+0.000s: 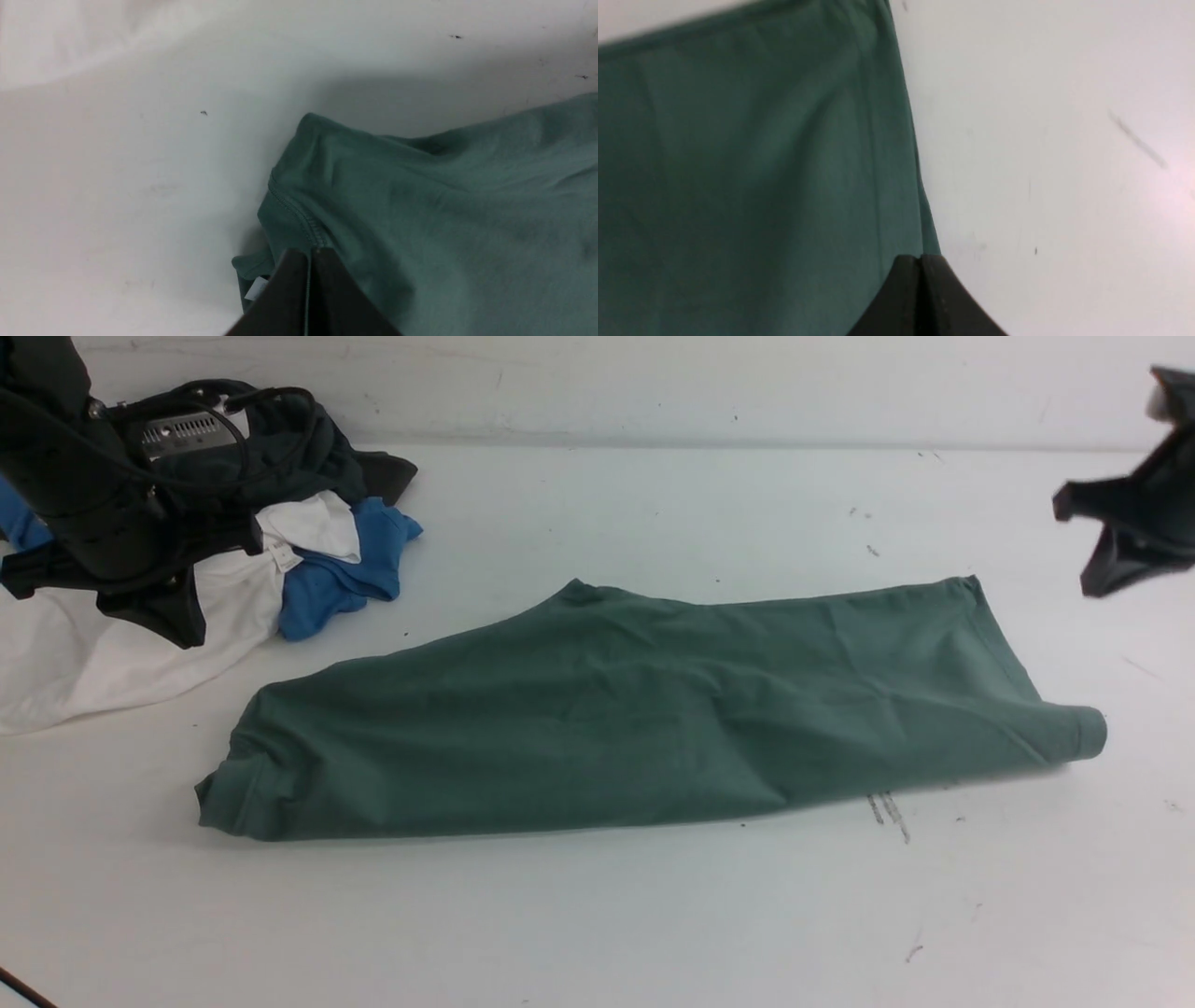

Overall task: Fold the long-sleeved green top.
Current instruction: Use both arms to drag the lower edge of the fabric forward and fold it over the upper edge

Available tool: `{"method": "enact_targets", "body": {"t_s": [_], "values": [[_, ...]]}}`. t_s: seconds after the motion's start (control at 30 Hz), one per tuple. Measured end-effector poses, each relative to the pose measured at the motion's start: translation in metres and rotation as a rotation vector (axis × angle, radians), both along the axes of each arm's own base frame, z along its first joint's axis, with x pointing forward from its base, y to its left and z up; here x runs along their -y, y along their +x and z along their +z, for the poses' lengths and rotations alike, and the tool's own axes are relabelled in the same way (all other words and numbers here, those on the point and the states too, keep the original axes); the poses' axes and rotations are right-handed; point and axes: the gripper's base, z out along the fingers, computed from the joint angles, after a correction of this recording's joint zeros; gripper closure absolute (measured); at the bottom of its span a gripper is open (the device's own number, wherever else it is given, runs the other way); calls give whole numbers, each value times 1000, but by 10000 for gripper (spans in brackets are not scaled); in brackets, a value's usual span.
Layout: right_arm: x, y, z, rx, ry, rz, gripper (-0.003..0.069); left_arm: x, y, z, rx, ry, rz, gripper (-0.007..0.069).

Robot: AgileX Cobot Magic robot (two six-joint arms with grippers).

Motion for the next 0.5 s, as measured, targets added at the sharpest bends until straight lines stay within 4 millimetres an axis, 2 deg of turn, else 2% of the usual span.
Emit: {"method": "enact_targets", "body": {"t_s": [0.03,0.07,0.13,0.2,0.23,0.33,0.43,0.5], "values": [[0,-2,-4,-17,5,-1,673,0,0,0,0,-2,0,629],[-1,-9,-23,-81,24,5,673,1,0,0,1,-14,2,629],[-5,-14,-45,-147,37,22,673,2,0,0,1,-19,2,629],[-6,-15,-57,-179,42,30,673,2,0,0,1,-22,3,629],[-6,-16,-73,-216,45,39,673,2,0,0,2,-24,3,629],[-1,-16,-89,-251,25,43,673,2,0,0,2,-19,-10,629],[10,-15,-85,-239,-3,32,673,2,-1,0,-1,-5,-52,629],[19,-13,-74,-204,-9,11,673,2,-1,0,-4,1,-74,629]]}}
